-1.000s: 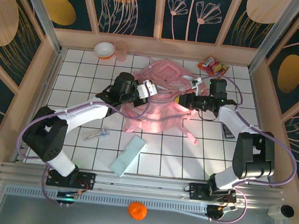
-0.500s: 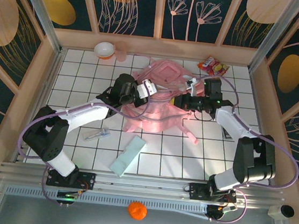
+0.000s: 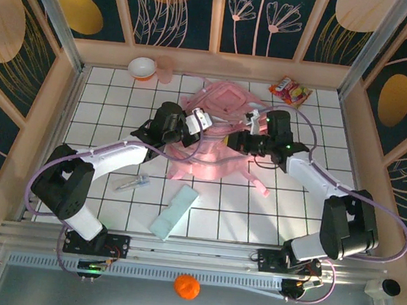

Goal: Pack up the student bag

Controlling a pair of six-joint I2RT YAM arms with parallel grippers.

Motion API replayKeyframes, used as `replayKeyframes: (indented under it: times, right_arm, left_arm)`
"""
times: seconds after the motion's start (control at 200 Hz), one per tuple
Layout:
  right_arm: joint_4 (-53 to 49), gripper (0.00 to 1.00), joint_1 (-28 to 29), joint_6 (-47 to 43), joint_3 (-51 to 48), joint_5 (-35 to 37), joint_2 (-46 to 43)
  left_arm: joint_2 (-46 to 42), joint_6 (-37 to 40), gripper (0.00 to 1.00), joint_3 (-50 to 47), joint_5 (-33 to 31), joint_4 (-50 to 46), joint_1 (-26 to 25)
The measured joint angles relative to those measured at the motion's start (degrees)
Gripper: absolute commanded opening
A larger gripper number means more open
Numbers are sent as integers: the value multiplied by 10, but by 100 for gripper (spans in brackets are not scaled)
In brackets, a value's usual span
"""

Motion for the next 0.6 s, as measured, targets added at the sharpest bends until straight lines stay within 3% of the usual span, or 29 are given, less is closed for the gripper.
replayKeyframes:
  times: [0.325, 0.601]
  right_arm:
    - [94, 7, 79, 46, -26, -10, -34]
    - [43, 46, 57, -27, -28, 31, -122]
  left_arm:
    - [9, -35, 0, -5, 31, 34, -24]
    - [10, -44, 0, -36, 92, 78, -7]
